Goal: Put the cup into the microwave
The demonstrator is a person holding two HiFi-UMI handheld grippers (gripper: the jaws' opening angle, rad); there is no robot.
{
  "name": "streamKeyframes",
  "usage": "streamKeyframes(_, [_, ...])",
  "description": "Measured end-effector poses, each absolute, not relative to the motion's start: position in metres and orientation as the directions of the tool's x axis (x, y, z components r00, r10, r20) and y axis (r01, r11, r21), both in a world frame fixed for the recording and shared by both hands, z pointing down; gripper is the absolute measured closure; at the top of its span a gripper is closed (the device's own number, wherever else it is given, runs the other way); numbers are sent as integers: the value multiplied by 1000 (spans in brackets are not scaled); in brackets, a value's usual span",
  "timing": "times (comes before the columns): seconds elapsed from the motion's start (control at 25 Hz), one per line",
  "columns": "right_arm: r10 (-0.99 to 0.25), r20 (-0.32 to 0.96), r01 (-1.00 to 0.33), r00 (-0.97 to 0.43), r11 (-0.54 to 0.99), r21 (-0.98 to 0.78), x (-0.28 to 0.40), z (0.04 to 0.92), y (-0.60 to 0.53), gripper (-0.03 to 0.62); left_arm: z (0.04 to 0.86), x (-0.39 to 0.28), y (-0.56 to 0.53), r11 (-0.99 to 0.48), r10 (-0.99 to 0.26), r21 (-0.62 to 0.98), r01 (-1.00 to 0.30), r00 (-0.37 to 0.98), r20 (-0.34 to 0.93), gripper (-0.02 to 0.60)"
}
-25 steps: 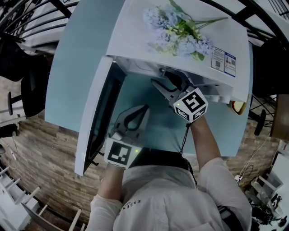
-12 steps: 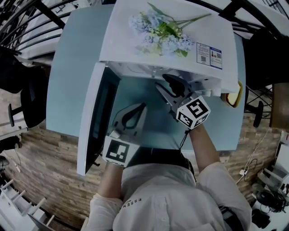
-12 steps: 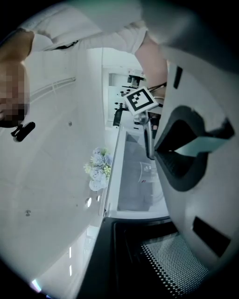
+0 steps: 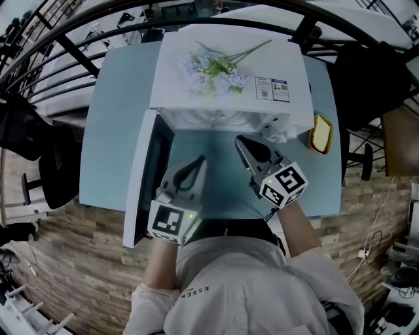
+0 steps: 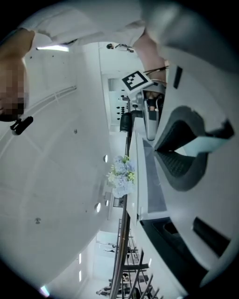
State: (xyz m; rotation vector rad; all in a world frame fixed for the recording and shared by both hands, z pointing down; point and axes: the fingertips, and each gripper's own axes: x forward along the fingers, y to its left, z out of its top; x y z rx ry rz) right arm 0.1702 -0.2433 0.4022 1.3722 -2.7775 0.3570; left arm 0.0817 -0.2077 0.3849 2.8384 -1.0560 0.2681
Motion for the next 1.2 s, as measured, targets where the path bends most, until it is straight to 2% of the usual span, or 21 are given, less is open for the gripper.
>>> streamKeyframes(0.24, [-762, 79, -764, -642, 629, -145, 169, 355, -208, 577, 350, 78, -199, -759, -647, -43, -649, 746, 158, 580])
streamKeyframes(0.56, [-796, -7, -793, -605, 604, -79, 170, 307, -183, 579, 324, 67, -192, -749, -662, -83, -657, 740, 117, 580])
streamKeyframes(0.96, [-823, -91, -823, -560, 566, -52, 165, 289, -173, 579, 311, 61, -188, -755, -656, -93, -649, 751, 81, 580])
streamKeyframes(1.2, [-825, -65, -823, -562, 565, -60, 158, 295, -179, 580, 315, 54, -190, -752, -660, -86, -654, 745, 99, 580])
